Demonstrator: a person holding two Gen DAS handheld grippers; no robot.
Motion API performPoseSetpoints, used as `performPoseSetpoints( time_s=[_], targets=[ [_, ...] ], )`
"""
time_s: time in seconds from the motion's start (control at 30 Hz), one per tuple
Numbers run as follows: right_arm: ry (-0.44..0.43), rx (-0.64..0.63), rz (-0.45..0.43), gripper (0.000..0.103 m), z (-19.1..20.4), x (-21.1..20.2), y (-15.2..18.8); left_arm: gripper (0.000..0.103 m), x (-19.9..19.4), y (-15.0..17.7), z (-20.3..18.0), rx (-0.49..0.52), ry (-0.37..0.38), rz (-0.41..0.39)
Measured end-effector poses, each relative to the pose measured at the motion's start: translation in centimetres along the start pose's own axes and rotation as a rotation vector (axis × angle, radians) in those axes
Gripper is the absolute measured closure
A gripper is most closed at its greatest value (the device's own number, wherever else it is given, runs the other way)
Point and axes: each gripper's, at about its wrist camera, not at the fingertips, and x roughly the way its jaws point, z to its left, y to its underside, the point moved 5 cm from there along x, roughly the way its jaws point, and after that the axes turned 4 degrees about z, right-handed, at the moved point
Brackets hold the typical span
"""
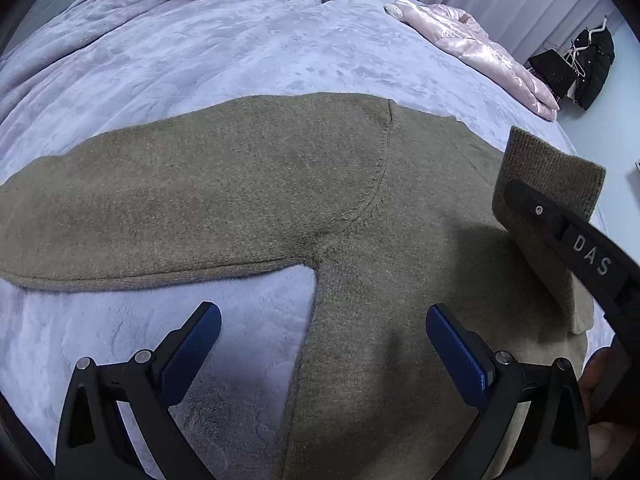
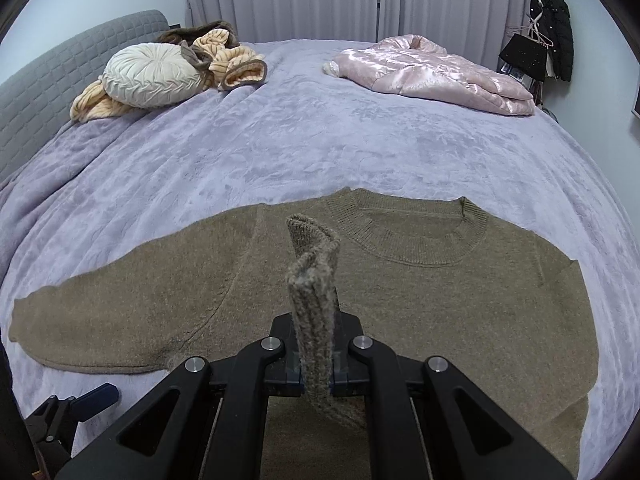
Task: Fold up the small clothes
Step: 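Lift the held sleeve and fold it across the sweater body with the right tool, then open the right tool, release the sleeve and move the tool back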
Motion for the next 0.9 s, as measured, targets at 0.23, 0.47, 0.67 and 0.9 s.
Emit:
performPoseSetpoints(
  time_s=[0.23,0.47,0.67,0.9],
  targets=[
    [0.022,-0.040,0.059,0.096,2.5,2.2,2.3,0.000,0.1,0.8,2.5,-0.049,-0.004,0.016],
    [-0.138,-0.015,0.119,0.053,3.8,2.0,3.5,0.000,-0.9,1.0,3.3,-0.069,-0.008,0.002],
    [-0.201,0.022,-0.017,0.034,0.0,-3.9,1.6,0.000,-2.8,0.5,2.3,-0.081,0.010,-0.030],
    [0.051,0.179,0.029,0.032,-14.0,-3.3,2.4,0.000,-2.1,-0.4,-4.9,0.070,0.026,-0.024]
  ],
)
